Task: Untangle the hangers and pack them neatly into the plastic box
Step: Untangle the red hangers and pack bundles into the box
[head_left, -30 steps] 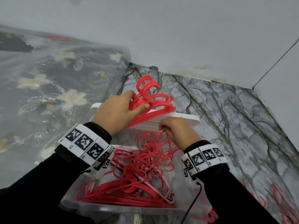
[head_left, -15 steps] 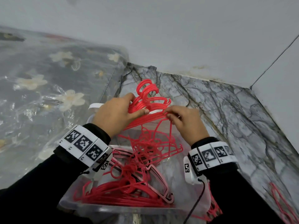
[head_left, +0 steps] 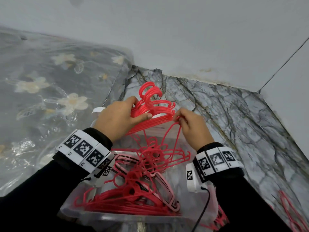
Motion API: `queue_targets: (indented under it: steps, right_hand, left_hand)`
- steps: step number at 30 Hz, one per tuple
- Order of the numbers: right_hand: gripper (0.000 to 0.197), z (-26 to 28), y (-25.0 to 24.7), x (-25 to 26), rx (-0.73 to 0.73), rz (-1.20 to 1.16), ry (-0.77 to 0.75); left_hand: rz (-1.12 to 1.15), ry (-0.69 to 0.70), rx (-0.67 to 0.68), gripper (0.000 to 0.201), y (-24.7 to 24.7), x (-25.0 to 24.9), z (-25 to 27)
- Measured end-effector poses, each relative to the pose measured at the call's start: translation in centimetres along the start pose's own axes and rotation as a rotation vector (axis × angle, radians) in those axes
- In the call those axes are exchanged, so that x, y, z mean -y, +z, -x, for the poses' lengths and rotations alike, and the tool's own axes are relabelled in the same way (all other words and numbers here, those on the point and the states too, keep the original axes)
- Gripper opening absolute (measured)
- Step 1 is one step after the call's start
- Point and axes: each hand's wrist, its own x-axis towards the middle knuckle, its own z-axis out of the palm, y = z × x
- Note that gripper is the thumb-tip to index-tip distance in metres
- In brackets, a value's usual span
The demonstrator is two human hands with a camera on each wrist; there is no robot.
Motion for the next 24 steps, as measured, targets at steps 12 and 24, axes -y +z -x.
queue_targets:
  steps: [12, 24]
  right_hand:
    - [0.036, -0.4, -3.5, 0.8, -0.246, -0.269, 0.006]
    - [0.019, -0.3, -3.6, 0.0, -0.153, -0.234, 0.071]
  left_hand:
    - [-0.04, 0.165, 0.3, 0.081, 1.3, -0.5, 0.9]
    - [-0.058, 0.156, 0.307, 0.048, 1.4, -0.5, 0.7]
